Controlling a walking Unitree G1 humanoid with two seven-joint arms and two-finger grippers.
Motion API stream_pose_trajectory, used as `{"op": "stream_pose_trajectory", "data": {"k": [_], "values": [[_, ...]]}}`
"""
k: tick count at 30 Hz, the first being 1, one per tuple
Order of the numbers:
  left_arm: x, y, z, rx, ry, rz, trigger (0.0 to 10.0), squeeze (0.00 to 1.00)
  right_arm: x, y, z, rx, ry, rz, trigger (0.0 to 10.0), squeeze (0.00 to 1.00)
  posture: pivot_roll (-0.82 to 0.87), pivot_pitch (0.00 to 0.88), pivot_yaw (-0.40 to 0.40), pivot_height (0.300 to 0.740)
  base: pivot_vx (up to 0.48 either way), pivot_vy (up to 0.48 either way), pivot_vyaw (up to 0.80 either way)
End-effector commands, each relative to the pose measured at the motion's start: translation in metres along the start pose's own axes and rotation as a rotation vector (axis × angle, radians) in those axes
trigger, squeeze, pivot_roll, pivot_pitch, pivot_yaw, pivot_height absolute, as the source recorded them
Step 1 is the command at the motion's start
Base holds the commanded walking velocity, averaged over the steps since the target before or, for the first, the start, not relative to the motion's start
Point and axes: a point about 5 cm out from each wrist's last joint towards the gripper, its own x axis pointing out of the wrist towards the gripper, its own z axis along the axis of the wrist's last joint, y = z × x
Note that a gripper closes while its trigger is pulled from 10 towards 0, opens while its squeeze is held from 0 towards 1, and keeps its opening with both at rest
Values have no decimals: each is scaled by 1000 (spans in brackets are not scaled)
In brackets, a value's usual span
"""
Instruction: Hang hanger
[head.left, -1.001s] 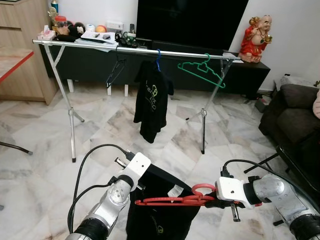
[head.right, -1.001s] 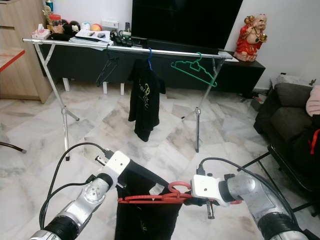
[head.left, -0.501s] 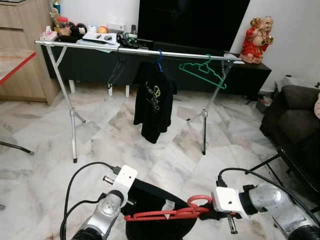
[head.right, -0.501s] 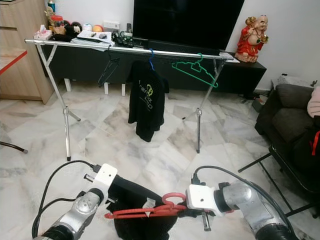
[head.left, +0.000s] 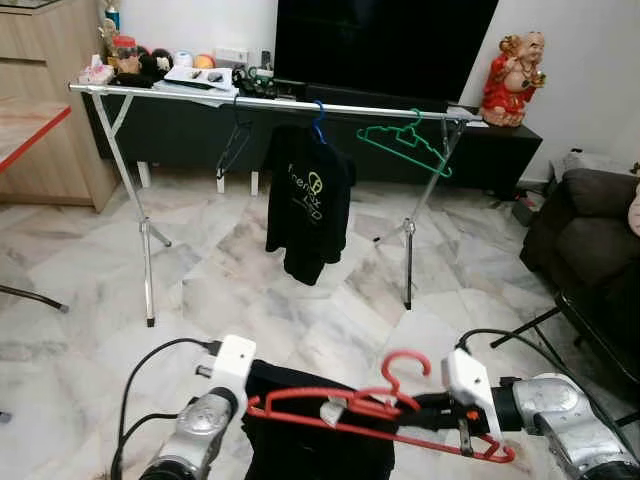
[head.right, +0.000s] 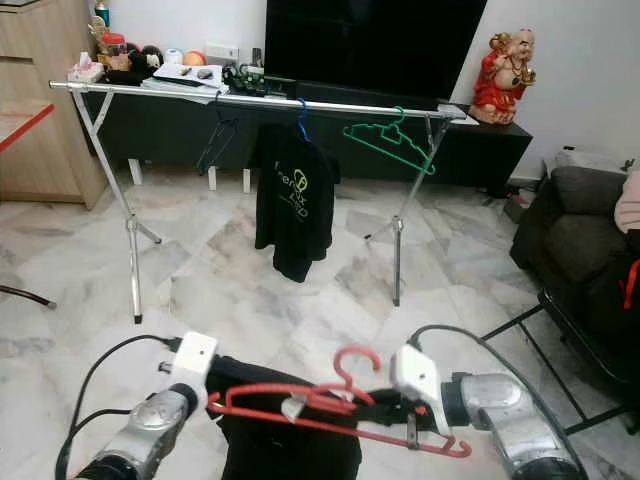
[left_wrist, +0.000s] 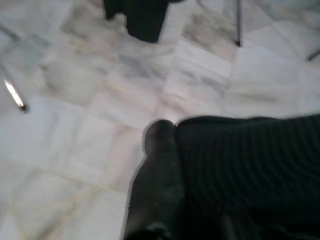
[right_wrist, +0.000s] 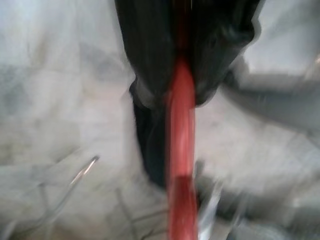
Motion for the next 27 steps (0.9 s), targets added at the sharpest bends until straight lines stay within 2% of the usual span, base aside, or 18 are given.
{"op": "stream_pose_trajectory", "data": {"k": [1,2,3,5,9,10,12,13,16,17,19,20,21,22,23,24,26,27], "values": [[-15,48,-24,-80,109,179,0,0,-37,-18,14,31,-143,-203,0,0,-12,0,-111,740,0,0,0],[-15,48,-23,-71,106,169,0,0,-35,-21,16,77,-221,-254,0,0,-12,0,-111,740,0,0,0],[-15,48,-23,-71,106,169,0,0,-35,-21,16,77,-221,-254,0,0,-12,0,-111,740,0,0,0],[-14,48,-20,-78,89,169,0,0,-31,-26,17,171,-367,-345,0,0,-7,0,-108,740,0,0,0],[-13,50,-14,-84,63,173,0,0,-26,-28,15,252,-464,-407,0,0,-5,0,-104,740,0,0,0],[-12,51,-10,-75,46,172,0,0,-23,-31,12,317,-525,-482,0,0,-4,0,-102,740,0,0,0],[-12,52,-8,-67,36,172,0,0,-22,-33,10,363,-557,-529,0,0,-4,0,-99,740,0,0,0],[-12,52,-6,-69,28,173,0,0,-22,-34,8,371,-556,-567,0,0,-3,0,-97,740,0,0,0],[-12,53,-2,-48,-1,194,0,0,-17,-35,-8,383,-454,-693,0,0,-10,0,-93,740,0,0,0],[-13,55,4,-35,-53,220,0,0,-18,-36,-22,410,-374,-790,0,0,-8,0,-95,740,0,0,0],[-13,57,9,-34,-89,242,0,0,-20,-37,-30,438,-334,-857,0,0,-8,0,-95,740,0,0,0],[-14,58,18,-71,-163,255,0,0,-25,-37,-46,481,-243,-995,0,0,-12,0,-93,740,0,0,0],[-14,58,18,-71,-163,255,0,0,-25,-37,-46,481,-243,-995,0,0,-12,0,-93,740,0,0,0],[-15,56,27,-99,-232,254,4902,0,-31,-34,-65,561,-165,-1133,0,0,-11,0,-92,740,0,0,0],[-16,55,29,-103,-248,252,4902,0,-33,-32,-71,586,-141,-1170,0,0,-11,0,-92,740,0,0,0],[-16,53,32,-101,-270,242,10000,0,-35,-28,-79,610,-94,-1218,0,0,-5,0,-90,740,0,0,0],[-18,48,38,-98,-315,221,10000,0,-35,-16,-100,685,-36,-1289,0,0,-2,0,-86,740,0,0,0],[-18,48,38,-98,-315,221,10000,0,-35,-16,-100,685,-36,-1289,0,0,-2,0,-86,740,0,0,0]]}}
